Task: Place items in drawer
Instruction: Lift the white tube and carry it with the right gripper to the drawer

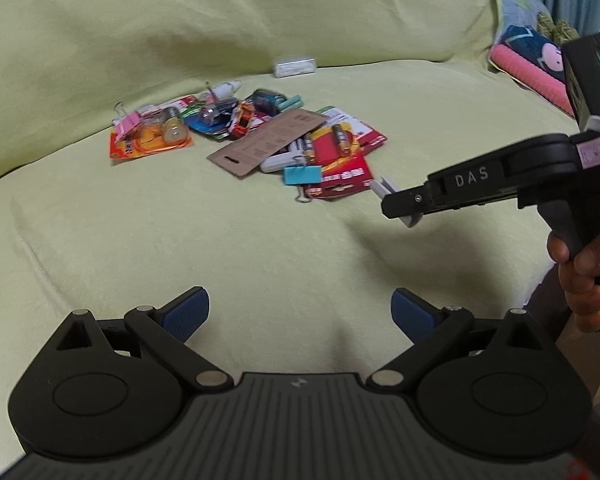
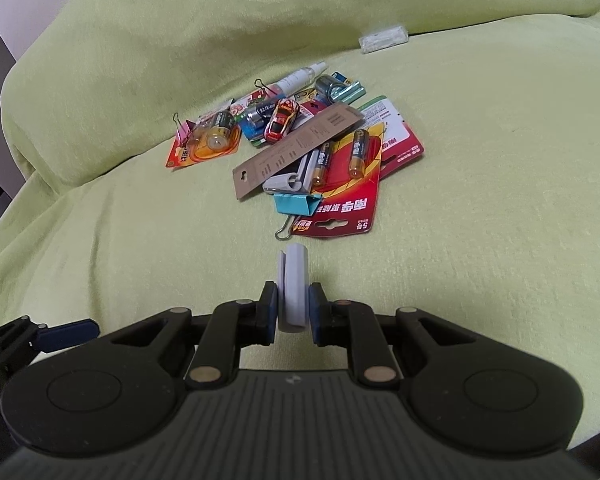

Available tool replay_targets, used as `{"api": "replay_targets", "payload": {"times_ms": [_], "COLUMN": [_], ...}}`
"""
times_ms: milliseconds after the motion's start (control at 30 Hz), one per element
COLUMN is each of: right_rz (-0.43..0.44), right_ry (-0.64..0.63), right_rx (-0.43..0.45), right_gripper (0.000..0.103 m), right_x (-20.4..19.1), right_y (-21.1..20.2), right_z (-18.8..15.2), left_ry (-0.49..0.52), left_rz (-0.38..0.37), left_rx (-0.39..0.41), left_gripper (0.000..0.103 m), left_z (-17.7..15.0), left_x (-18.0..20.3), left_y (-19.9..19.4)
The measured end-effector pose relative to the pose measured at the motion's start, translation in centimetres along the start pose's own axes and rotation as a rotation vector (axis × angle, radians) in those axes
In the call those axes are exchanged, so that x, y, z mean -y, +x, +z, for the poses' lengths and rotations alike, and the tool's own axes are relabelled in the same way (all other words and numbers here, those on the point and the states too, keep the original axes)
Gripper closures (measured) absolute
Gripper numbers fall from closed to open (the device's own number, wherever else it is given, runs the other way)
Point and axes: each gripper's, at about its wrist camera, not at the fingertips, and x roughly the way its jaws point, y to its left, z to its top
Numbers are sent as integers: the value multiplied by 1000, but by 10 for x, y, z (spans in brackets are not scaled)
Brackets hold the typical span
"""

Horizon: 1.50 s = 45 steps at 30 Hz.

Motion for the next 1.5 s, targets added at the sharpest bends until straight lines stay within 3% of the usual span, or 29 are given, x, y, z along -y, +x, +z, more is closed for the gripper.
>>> {"api": "replay_targets", "payload": {"times_ms": [833, 1500], "right_rz": [42, 16], "right_ry": [69, 259], "right_rx": [108, 257], "right_gripper": [89, 89], "right_x": [4, 35], "right_y": [-123, -250], "right_z": [-29, -109], "left_ry": [180, 375], "left_rz": [-177, -417], "left_rx": [124, 164], "left_gripper": [5, 5], "left_z": [-1, -11], "left_x": [76, 174], "left_y": [-65, -99]}}
